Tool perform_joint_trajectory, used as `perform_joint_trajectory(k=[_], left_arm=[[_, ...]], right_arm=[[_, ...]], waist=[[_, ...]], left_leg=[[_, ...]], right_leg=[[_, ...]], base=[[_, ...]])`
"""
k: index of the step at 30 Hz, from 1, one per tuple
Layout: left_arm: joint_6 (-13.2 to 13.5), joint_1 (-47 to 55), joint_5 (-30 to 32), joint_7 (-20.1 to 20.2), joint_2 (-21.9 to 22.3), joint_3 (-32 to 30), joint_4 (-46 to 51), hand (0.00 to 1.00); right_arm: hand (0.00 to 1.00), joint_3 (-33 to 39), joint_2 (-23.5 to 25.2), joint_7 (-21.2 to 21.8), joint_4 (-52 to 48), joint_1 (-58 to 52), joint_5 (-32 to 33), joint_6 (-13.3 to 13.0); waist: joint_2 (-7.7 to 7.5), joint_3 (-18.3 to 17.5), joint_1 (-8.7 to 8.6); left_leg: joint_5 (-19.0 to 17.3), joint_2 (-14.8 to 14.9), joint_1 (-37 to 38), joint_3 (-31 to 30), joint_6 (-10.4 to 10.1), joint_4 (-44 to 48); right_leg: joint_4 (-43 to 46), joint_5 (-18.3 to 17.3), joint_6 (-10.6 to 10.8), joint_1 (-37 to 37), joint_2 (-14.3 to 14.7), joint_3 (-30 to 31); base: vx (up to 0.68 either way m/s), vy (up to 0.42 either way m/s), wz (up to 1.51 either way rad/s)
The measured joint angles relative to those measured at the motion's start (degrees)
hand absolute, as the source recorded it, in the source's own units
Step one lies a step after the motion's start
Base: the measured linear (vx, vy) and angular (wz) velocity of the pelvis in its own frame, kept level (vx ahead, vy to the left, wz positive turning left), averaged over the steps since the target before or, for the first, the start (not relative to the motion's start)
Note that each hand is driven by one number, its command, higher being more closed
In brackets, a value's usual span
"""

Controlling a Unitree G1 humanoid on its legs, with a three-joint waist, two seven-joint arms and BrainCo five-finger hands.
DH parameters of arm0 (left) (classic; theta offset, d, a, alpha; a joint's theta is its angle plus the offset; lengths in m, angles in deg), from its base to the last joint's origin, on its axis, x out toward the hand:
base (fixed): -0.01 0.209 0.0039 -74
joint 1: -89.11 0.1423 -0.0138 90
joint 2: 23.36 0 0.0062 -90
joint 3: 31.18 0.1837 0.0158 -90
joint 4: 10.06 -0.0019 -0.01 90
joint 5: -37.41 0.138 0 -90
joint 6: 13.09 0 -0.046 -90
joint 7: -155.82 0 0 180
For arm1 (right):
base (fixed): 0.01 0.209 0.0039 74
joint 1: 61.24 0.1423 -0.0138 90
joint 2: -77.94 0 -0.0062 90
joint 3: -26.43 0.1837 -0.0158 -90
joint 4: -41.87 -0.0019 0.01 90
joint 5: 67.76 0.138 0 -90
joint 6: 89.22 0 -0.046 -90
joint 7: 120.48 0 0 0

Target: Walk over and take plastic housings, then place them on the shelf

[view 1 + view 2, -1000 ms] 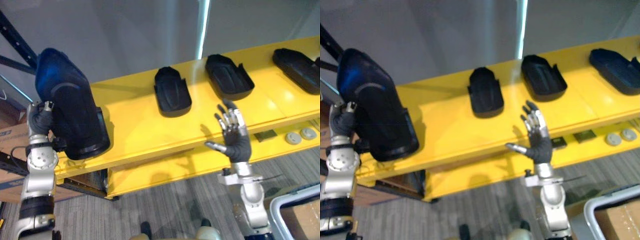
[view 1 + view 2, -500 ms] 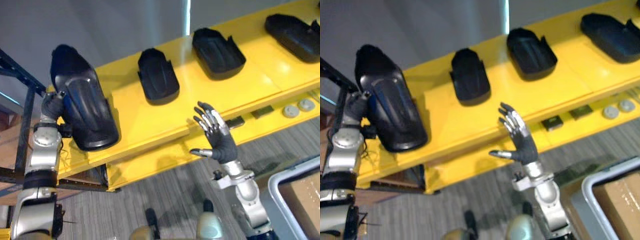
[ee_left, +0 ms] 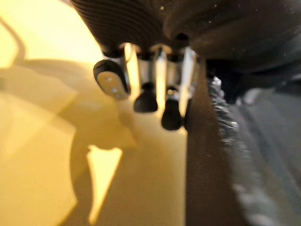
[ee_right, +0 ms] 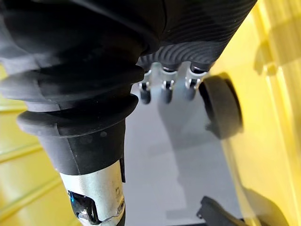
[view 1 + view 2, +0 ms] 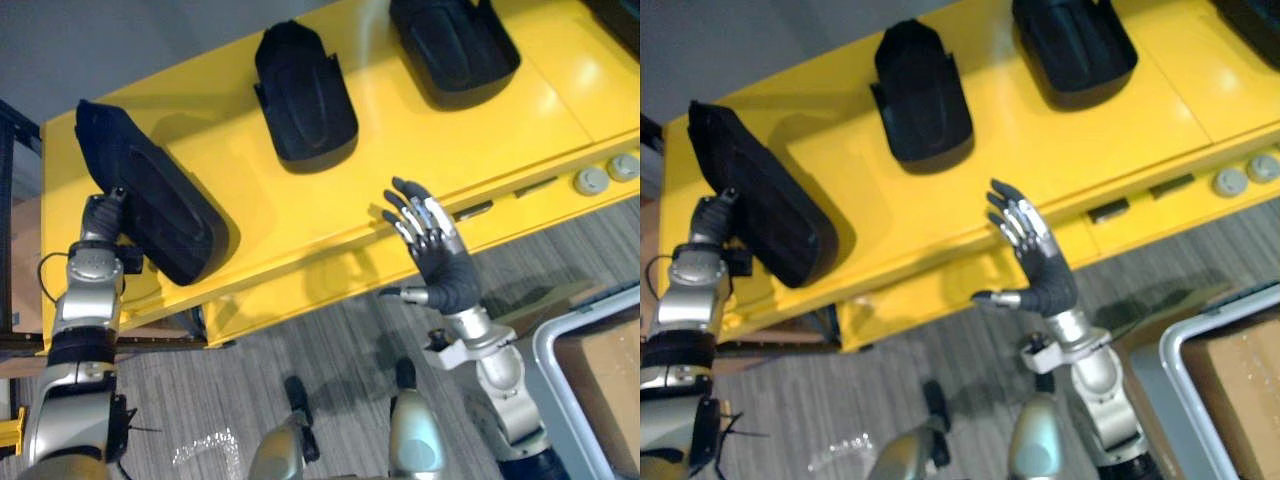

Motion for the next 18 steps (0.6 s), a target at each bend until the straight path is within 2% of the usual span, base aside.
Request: perform_joint_trajectory(k=[8,9,13,18], left_arm=[[-3.69,-2.57,1.93,-3.87,-0.28,0.24,-0.15,1.00],[-4.55,-2.99,1.90,-4.56,-0.54,0.26,-0.36,0.00],[-6.46,-4.33,1.62,-9.59,-3.13,0.80,-1.87,0.00],[-6.49,-5.38,1.37,-13.78,-3.21,0.77,-2.04,0.00]], right_arm=[[0.00,0.03,-0.31,-0.25,0.07,0.63,0.26,0.13],[0.00,0.04,-0.31,-0.27,0.08,0.67,0.26,0.13],[0.00,-0.01,-0.63,-1.32,0.22,0.72,0.27,0.12],[0.00,-0.34,-0.83,-1.80,0.28,0.73,0.24,0.12]], waist=[[-0.08,0.21,-0.02],[-0.19,0.56,-0.01],[-1.25,1.90,0.05],[-1.58,2.14,0.19]], left_leg=[[0.10,0.02,-0.35,-0.22,-0.06,0.00],[0.11,0.03,-0.32,-0.25,-0.08,0.03],[0.38,0.10,-1.26,-0.36,-0.50,0.13],[0.44,0.23,-1.21,-0.46,-0.61,0.27]], right_leg=[[1.94,-1.22,-0.17,-1.20,-0.03,0.09],[2.21,-1.43,-0.12,-1.28,-0.03,0.10],[4.84,-2.57,-0.52,-3.32,-0.15,0.30],[6.67,-3.47,-0.97,-3.69,-0.17,0.31]], base=[[0.00,0.000,0.00],[0.00,0.000,0.00],[0.01,-0.038,0.03],[0.03,-0.031,0.04]])
